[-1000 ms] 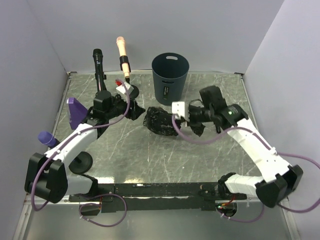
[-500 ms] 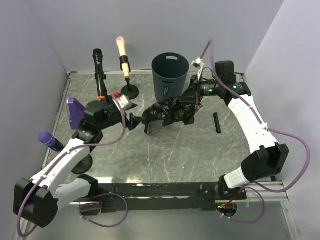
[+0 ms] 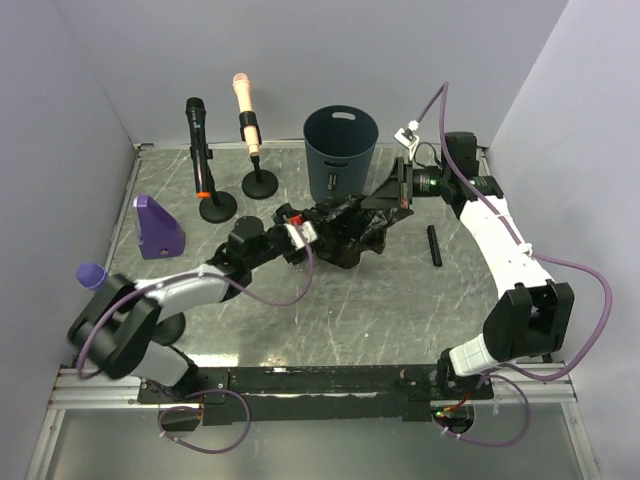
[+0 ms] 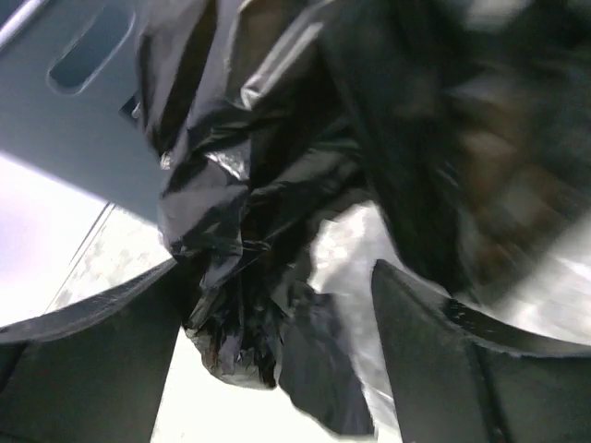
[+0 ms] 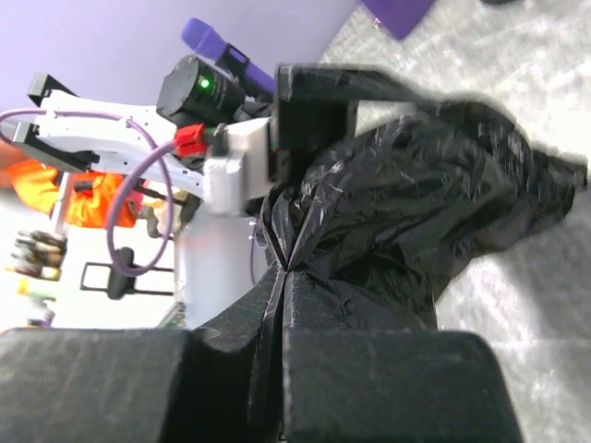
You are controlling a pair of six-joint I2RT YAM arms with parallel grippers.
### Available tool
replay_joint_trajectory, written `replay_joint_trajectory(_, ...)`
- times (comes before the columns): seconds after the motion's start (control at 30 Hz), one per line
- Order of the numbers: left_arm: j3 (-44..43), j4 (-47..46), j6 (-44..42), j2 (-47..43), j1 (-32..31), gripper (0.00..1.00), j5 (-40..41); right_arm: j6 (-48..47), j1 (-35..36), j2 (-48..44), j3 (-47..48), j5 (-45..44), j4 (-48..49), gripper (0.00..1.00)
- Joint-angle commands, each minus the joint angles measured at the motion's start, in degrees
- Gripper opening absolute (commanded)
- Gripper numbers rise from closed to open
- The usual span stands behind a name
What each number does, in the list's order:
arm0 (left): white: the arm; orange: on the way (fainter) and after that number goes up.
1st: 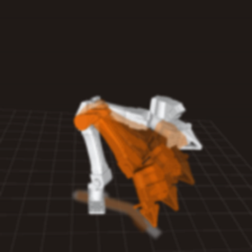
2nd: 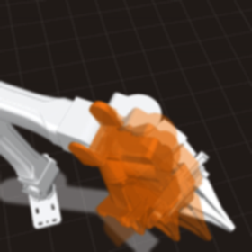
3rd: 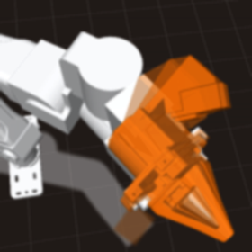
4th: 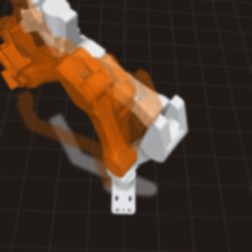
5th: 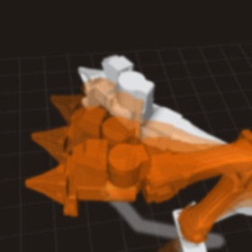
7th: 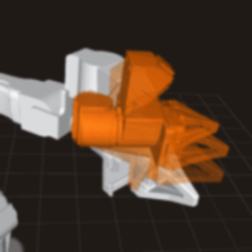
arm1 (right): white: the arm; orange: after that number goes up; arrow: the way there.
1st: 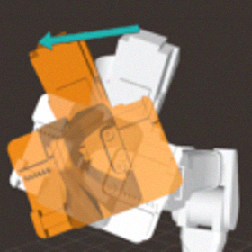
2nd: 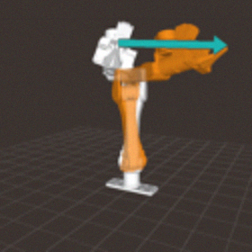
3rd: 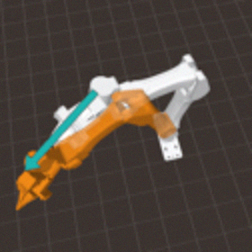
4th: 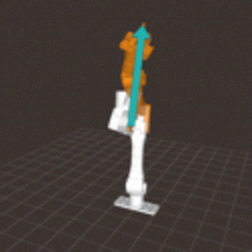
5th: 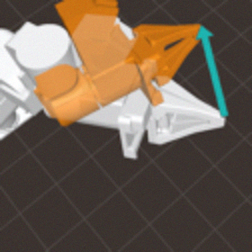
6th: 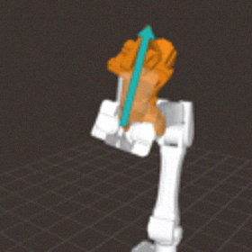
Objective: Put the trash bags into the trash bin
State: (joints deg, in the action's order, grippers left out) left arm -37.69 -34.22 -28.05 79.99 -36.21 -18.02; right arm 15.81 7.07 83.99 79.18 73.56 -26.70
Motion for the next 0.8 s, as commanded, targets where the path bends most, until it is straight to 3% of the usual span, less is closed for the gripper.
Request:
replay_joint_trajectory(0.0,-5.8,-13.87,-2.8,6.05,-0.09,0.77,9.06,-0.25,-2.49,-3.91,-4.46,1.94,-2.03,0.0)
replay_joint_trajectory(0.07,-8.0,-12.63,-1.57,6.94,0.34,0.6,7.13,-1.57,-3.46,-5.23,-6.31,1.07,-3.61,0.0)
replay_joint_trajectory(0.13,-9.32,-9.4,0.01,6.76,1.22,0.34,2.92,-2.97,-4.69,-6.46,-7.98,-0.08,-5.29,0.02)
replay_joint_trajectory(0.17,-9.59,-8.33,0.54,6.5,1.57,0.15,0.99,-3.68,-5.57,-7.07,-8.77,-0.6,-5.99,0.03)
replay_joint_trajectory(0.2,-9.59,-7.19,1.07,5.89,1.84,0.02,-0.51,-4.47,-6.53,-7.78,-9.3,-1.65,-7.04,0.05)
replay_joint_trajectory(0.3,-11.08,-0.53,5.18,3.87,4.99,0.01,-11.54,-12.61,-8.46,-9.62,-8.78,-11.73,-14.41,0.15)
replay_joint_trajectory(0.37,-14.14,7.72,7.3,3.25,6.31,0.01,-19.1,-21.4,-8.39,-11.81,-8.51,-17.9,-18.37,0.34)
replay_joint_trajectory(0.47,-20.56,22.49,1.45,3.95,6.85,0.01,-29.06,-38.25,-7.42,-15.85,-7.9,-21.59,-21.99,0.49)
replay_joint_trajectory(0.6,-26.89,36.38,-1.47,6.66,7.81,0.01,-33.38,-51.82,-2.26,-22.62,-9.38,-24.51,-19.28,0.68)
replay_joint_trajectory(0.77,-35.68,48.09,-6.74,11.15,9.4,0.01,-36.47,-61.94,7.59,-25.63,-10.97,-28.47,-20.06,0.72)
